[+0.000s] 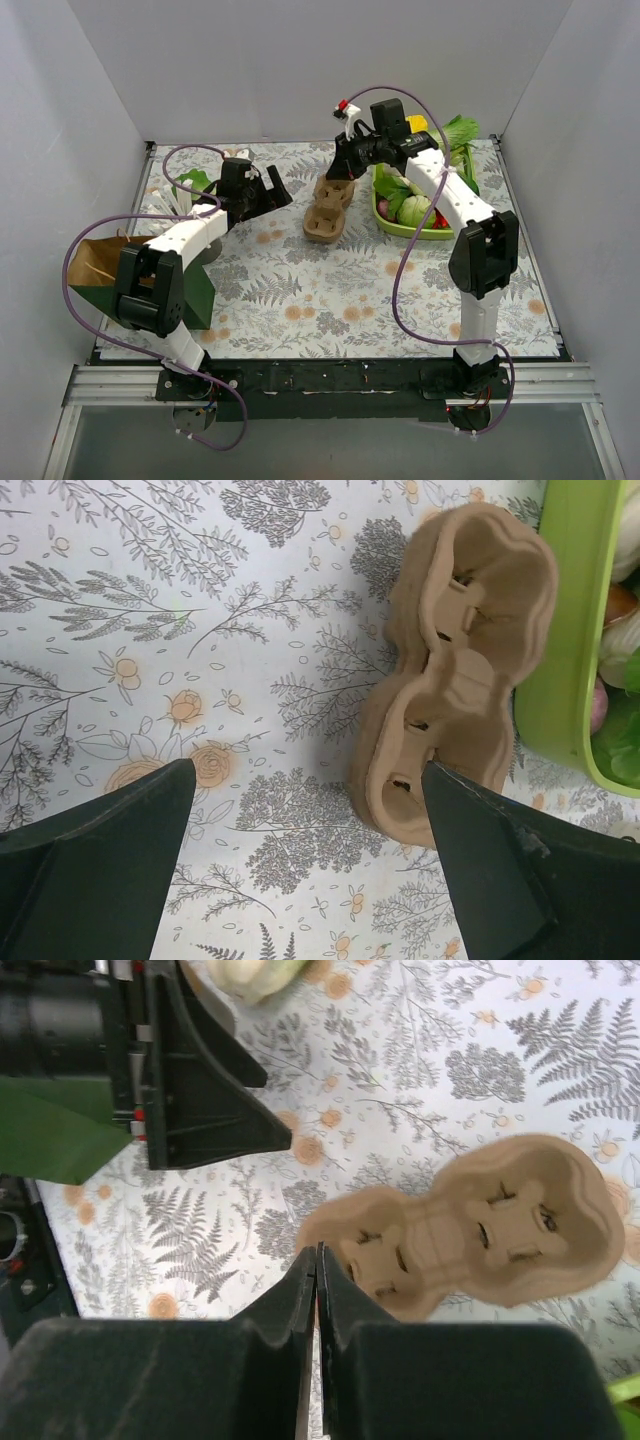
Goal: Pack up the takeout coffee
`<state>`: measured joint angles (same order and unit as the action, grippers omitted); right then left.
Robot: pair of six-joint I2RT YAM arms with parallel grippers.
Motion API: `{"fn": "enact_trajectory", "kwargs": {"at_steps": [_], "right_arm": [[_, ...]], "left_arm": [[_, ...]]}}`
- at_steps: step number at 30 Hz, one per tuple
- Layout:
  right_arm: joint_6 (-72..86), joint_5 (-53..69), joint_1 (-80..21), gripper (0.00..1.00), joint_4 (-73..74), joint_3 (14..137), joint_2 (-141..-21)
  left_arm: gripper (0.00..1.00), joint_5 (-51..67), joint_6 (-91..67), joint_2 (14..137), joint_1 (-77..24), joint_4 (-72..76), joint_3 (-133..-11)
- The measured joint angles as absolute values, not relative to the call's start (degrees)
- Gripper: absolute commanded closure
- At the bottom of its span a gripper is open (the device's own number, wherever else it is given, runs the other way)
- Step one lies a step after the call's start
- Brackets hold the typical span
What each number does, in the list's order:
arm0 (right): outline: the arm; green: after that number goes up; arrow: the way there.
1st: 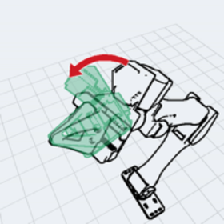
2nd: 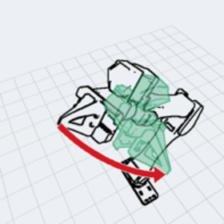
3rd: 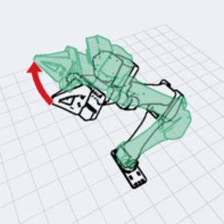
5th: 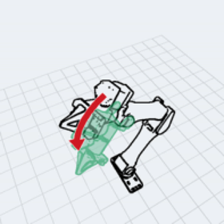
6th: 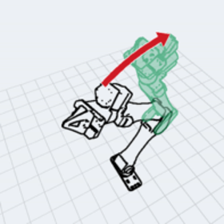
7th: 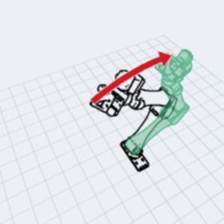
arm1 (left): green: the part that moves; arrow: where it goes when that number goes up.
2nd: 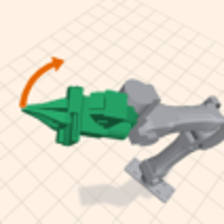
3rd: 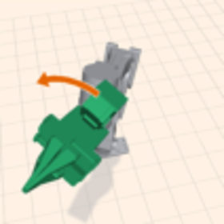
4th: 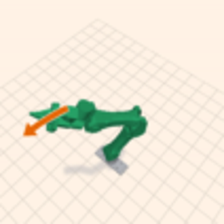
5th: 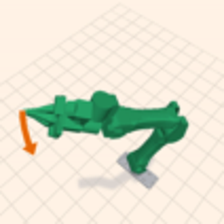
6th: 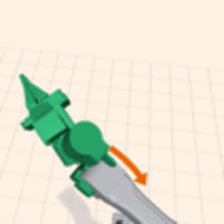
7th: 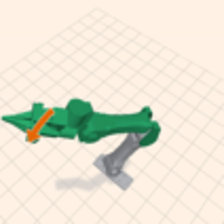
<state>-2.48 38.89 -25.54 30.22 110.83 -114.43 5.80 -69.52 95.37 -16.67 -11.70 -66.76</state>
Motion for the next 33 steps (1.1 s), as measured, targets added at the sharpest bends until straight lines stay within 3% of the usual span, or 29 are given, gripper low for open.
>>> {"fn": "enact_trajectory", "kwargs": {"at_steps": [1, 3, 10, 22, 29, 33], "right_arm": [[-2.7, 37.3, -26.0, 0.54, 30.4, 110.8, -114.4], [-2.7, 33.5, -26.9, 0.45, 30.6, 110.7, -114.4], [-1.8, 22.9, -29.0, 0.44, 32.1, 109.7, -115.4], [-14.3, 20.2, -29.0, 0.5, 39.2, 116.4, -125.3], [-17.2, 19.1, -28.8, 0.51, 41.4, 116.3, -124.9], [-17.1, 19.2, -27.2, 0.52, 42.4, 113.4, -120.6]], "left_arm": [[0.02, 6.2, -69.5, 95.4, -16.7, -11.6, -66.8], [0.02, 6.9, -69.5, 95.2, -16.7, -11.3, -66.8], [0.02, 7.7, -67.9, 93.2, -16.7, -11.5, -66.8], [0.02, 13.5, -59.7, 87.3, -16.7, -12.0, -66.2], [0.11, 21.4, -54.6, 88.8, -17.5, -10.9, -66.5], [0.24, 23.9, -51.0, 96.6, -19.3, -11.5, -73.8]]}}
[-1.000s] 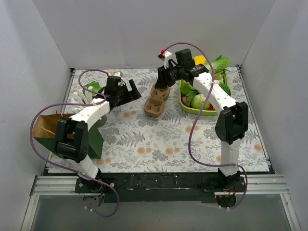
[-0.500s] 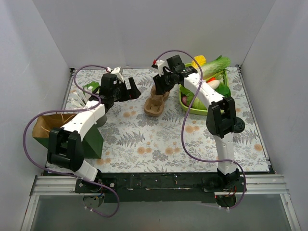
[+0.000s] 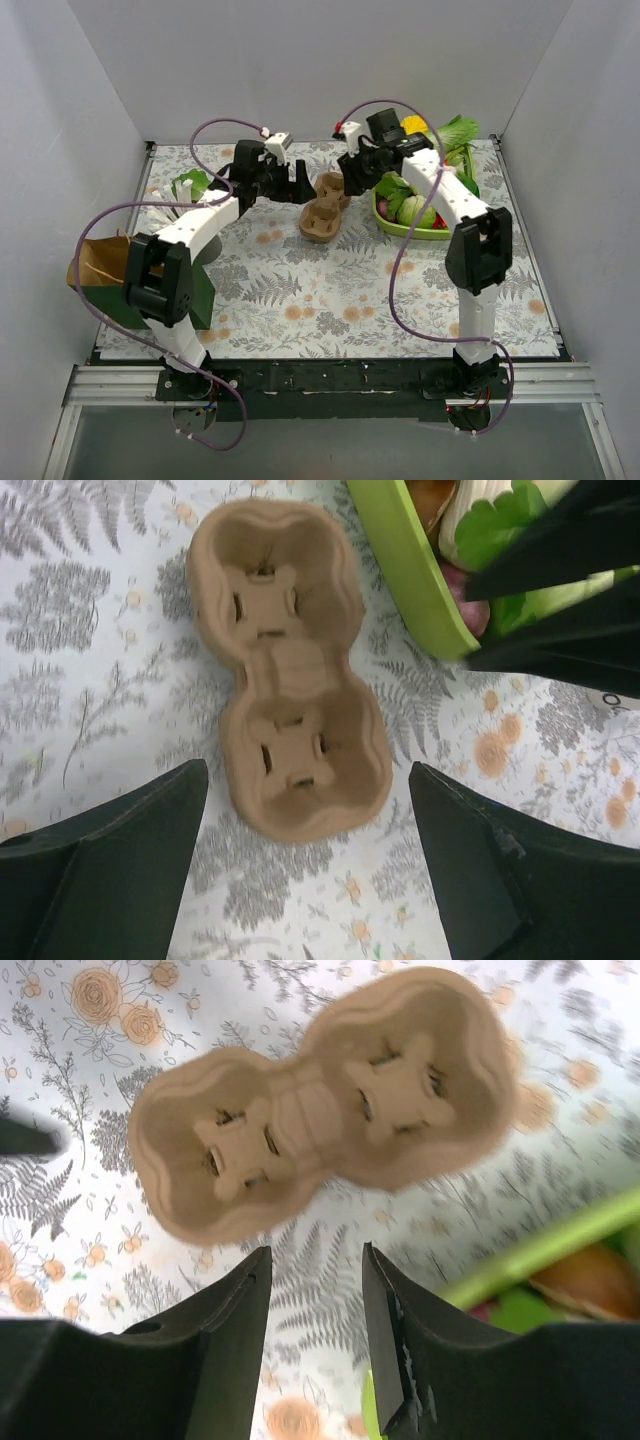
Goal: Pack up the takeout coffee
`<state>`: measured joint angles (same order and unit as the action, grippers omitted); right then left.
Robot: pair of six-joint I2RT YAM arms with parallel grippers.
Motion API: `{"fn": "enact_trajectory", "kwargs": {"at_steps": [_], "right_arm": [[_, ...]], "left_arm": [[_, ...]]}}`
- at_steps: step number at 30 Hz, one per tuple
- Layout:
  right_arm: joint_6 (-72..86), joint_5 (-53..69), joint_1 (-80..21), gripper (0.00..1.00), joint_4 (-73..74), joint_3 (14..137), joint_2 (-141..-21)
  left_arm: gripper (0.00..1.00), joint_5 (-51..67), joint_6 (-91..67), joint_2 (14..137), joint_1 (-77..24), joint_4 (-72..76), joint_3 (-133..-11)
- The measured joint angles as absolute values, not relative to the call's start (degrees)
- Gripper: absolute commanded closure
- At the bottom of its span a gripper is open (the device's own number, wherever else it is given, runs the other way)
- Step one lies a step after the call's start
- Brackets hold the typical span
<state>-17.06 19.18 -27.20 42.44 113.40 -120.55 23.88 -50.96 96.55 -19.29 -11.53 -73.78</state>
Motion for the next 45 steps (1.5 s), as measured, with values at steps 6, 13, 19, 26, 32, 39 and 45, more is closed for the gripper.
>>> {"fn": "enact_trajectory", "kwargs": {"at_steps": [6, 13, 19, 26, 32, 39, 45], "right_arm": [[-16.7, 18.4, -20.6, 0.52, 42.4, 106.7, -104.1], [-16.5, 15.9, -19.6, 0.52, 40.7, 100.2, -88.3], [-16.3, 13.8, -19.2, 0.52, 40.1, 96.1, -84.6], [-15.7, 13.0, -17.0, 0.52, 39.5, 92.5, -84.0], [-15.0, 13.0, -14.9, 0.52, 38.8, 92.4, -84.0], [-14.3, 13.7, -13.5, 0.52, 38.6, 92.2, -84.0], [-13.7, 14.1, -13.0, 0.51, 38.4, 92.1, -84.1]], "left_arm": [[0.32, 22.9, -48.2, 108.5, -21.4, -11.8, -85.3], [0.42, 18.5, -45.4, 117.9, -24.7, -13.6, -95.3], [0.41, 15.2, -44.1, 121.8, -26.3, -15.9, -99.1], [0.44, 13.1, -42.3, 125.8, -26.6, -19.3, -105.2], [0.45, 11.4, -41.7, 126.1, -28.0, -20.5, -105.8], [0.42, 10.4, -41.1, 126.1, -29.1, -21.2, -104.9], [0.43, 9.2, -41.2, 126.1, -29.4, -21.5, -103.4]]}}
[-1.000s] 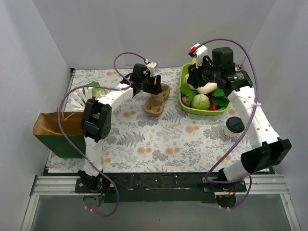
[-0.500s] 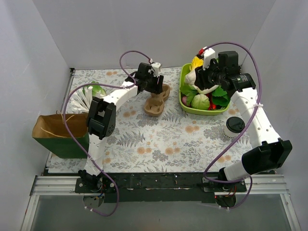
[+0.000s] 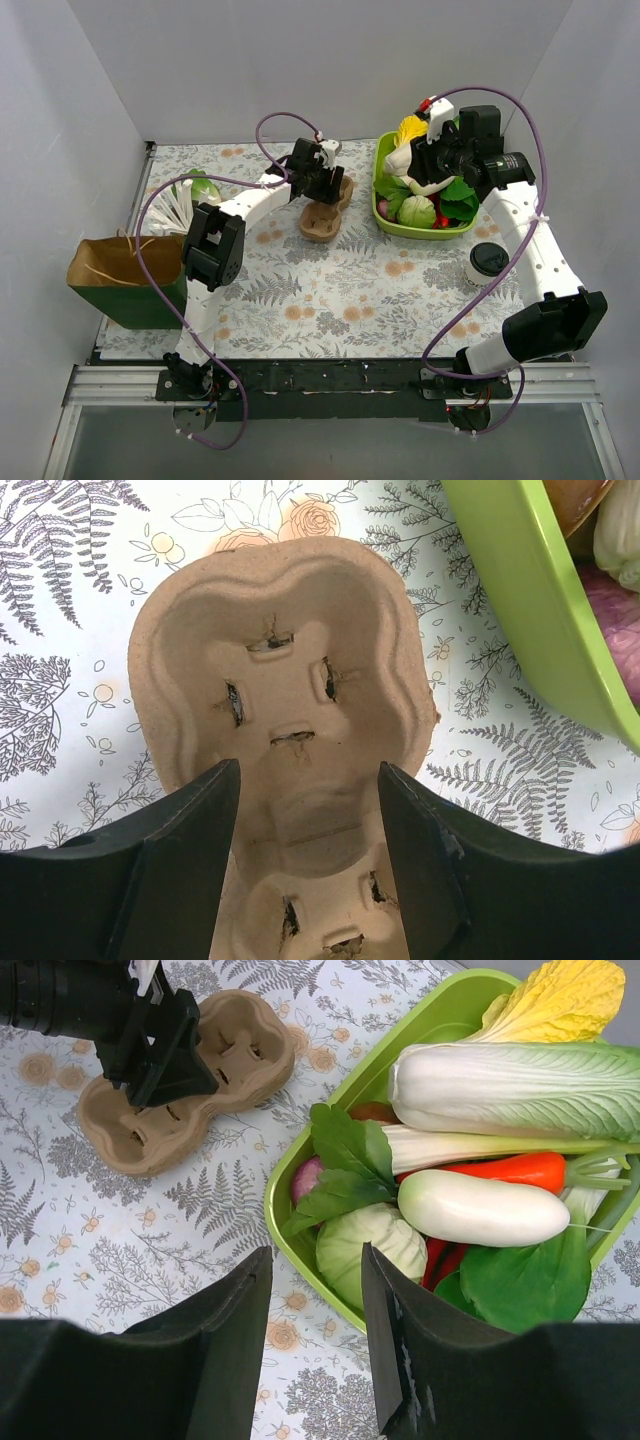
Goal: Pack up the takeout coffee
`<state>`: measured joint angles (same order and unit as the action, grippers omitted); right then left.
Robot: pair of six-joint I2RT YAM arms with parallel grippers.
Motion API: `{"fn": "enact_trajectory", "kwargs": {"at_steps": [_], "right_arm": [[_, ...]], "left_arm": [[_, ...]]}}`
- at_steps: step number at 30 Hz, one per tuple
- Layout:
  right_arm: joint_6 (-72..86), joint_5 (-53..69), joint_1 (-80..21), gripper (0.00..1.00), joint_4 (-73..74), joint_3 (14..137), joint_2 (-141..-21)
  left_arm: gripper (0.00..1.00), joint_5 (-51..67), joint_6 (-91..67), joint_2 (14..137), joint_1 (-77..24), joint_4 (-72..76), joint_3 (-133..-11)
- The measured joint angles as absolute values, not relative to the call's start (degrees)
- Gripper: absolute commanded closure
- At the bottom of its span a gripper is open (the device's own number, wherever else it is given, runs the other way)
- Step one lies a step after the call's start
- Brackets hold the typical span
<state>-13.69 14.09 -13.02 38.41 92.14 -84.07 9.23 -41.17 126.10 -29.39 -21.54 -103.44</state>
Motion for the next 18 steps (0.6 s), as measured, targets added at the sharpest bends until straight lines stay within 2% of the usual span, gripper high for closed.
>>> {"fn": "enact_trajectory", "kwargs": {"at_steps": [18], "right_arm": [[-13.4, 14.8, -11.9, 0.51, 38.1, 92.0, -84.3]], "left_arm": [[0.43, 3.2, -41.0, 123.9, -31.9, -21.5, -100.4]]}}
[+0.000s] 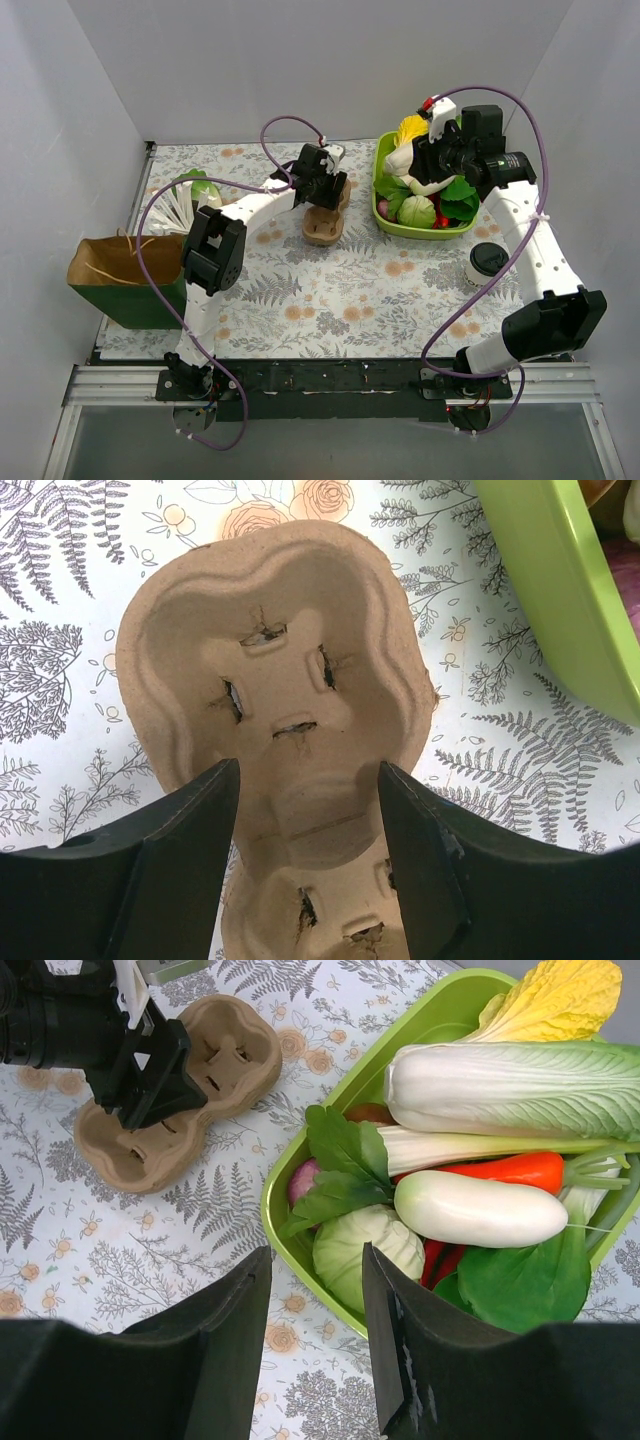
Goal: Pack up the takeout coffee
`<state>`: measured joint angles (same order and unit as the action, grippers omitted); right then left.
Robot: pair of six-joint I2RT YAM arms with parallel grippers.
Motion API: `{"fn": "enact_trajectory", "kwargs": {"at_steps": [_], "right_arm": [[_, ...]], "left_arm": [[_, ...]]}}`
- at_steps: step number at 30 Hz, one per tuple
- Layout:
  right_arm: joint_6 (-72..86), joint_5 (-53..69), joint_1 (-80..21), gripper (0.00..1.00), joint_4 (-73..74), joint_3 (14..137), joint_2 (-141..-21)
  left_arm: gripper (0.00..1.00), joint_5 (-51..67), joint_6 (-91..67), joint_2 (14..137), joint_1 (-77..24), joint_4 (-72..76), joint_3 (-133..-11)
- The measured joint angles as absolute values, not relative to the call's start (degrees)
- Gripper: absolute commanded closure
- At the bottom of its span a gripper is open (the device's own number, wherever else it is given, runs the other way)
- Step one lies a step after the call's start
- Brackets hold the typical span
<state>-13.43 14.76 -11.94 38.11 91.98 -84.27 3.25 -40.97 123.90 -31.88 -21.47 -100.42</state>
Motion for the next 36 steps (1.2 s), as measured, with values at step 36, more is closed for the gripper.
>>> {"fn": "enact_trajectory", "kwargs": {"at_steps": [36], "right_arm": [[-13.4, 15.8, -10.3, 0.5, 37.1, 90.9, -85.6]], "left_arm": [[0.58, 1.4, -42.3, 123.2, -33.2, -23.1, -99.5]]}}
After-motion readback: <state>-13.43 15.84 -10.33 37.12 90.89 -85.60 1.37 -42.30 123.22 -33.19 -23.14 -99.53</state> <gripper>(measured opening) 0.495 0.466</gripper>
